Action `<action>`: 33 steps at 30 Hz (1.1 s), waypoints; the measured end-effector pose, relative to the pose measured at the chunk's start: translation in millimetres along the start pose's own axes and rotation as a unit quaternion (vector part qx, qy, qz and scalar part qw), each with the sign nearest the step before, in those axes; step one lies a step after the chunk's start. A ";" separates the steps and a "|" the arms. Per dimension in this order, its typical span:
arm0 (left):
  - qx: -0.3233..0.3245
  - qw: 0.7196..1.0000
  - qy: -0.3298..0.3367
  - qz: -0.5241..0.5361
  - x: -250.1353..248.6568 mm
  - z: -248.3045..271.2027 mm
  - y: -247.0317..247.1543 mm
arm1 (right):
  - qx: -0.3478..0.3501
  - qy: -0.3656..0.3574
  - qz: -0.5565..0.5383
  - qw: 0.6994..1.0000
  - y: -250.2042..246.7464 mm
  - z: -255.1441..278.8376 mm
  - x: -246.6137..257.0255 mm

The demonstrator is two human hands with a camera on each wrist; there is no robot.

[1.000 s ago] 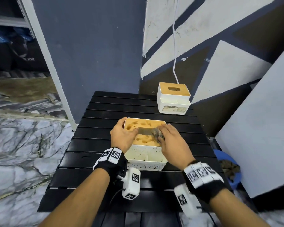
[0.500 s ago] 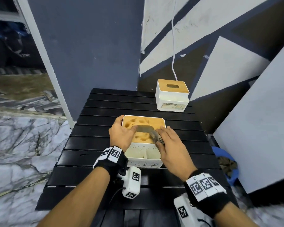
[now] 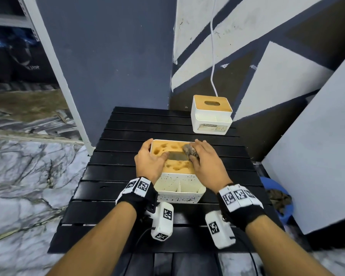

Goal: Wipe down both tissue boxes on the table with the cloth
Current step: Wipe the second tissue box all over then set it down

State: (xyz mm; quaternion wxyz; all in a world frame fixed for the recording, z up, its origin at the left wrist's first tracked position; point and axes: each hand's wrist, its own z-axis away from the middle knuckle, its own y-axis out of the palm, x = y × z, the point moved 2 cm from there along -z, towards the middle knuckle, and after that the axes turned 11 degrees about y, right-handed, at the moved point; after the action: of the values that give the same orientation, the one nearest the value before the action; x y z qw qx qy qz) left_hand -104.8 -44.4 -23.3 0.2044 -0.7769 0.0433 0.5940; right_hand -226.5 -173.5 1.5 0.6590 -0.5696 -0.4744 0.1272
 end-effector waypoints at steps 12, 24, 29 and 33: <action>0.013 1.000 0.008 -0.012 1.8 1.0 -0.1 | 0.008 0.026 0.011 1.000 3.0 -32.8 1.9; 0.011 0.999 0.005 -0.031 6.6 0.2 2.8 | -0.007 -0.034 0.008 0.999 -1.7 53.7 -3.4; 0.029 0.999 0.010 -0.039 3.7 -1.0 -0.2 | 0.011 -0.030 0.013 0.999 -4.3 26.2 -2.9; 0.060 0.997 0.004 -0.045 2.9 -5.9 -4.1 | 0.047 0.013 0.015 0.999 -6.1 -23.9 -0.3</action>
State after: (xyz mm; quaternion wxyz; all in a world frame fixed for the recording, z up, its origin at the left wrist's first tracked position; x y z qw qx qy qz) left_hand -97.3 -42.4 -23.8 0.2769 -0.7668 0.0443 0.5774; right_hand -210.4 -190.7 9.1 0.6892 -0.5463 -0.4511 0.1521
